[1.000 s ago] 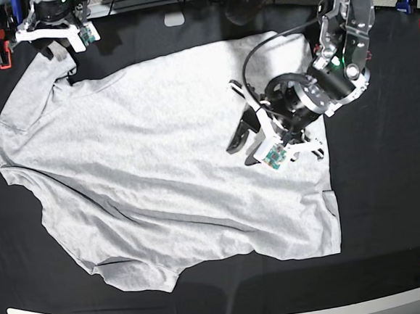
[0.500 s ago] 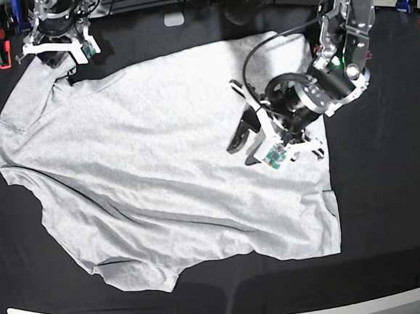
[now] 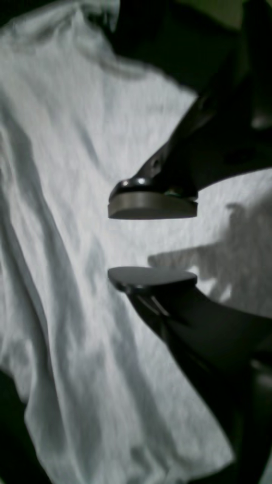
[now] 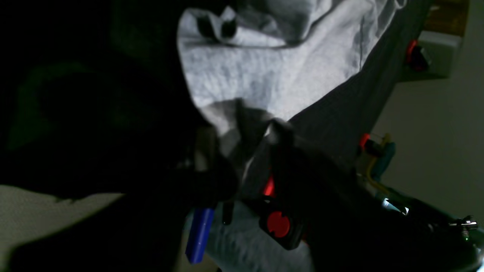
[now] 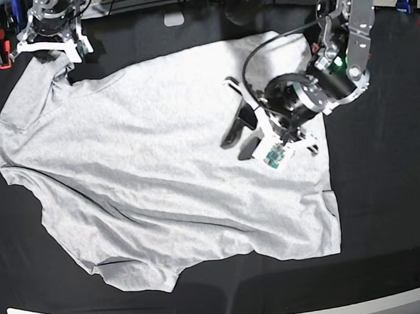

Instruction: Layout the t-shirt on the table in an organized manner, then fold the t-shirt properly

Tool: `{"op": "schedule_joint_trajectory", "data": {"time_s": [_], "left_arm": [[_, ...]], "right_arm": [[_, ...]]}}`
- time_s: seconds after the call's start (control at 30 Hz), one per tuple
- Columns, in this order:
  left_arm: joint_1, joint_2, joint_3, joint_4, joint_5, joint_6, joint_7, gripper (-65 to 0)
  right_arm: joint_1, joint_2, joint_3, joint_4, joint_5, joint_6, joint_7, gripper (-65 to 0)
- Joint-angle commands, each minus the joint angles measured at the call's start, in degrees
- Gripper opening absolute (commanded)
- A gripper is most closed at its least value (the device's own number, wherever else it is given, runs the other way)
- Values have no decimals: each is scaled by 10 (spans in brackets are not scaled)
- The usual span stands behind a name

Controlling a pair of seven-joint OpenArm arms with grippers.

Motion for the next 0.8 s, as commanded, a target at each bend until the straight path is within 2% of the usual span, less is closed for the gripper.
{"op": "schedule_joint_trajectory", "data": {"time_s": [0.0,0.07,0.17,0.23,0.3,0.47,0.6,0.67,0.77], "left_arm": [[-5,1,0,17,-9,0,-8,-456],[-5,-2,0,28,-9,0,4,-456],[-3,-10,0,49,-8,-2,45,-456],[7,-23,0,65,1,-2,85,-456],[25,-38,0,77,17,-2,108,-456],[77,-81,0,80,26,-2,109,-456],[129,-110,0,80,26,-2,109,-456],[149,-116,0,82,26,-2,110,-456],[174,-116,4,89,28,-2,141,-455]], "right_arm": [[-2,7,3,7,-11,-7,1,-541],[-2,7,3,7,-11,-7,5,-650],[-2,7,3,7,-11,0,4,-650],[-2,7,3,7,-10,21,4,-650],[-2,7,3,7,-10,21,4,-650],[-2,7,3,7,-17,23,4,-650],[-4,7,3,7,-17,48,-9,-650],[-3,7,3,7,-17,50,-8,-650],[-3,8,3,7,-16,51,-7,-650]]}}
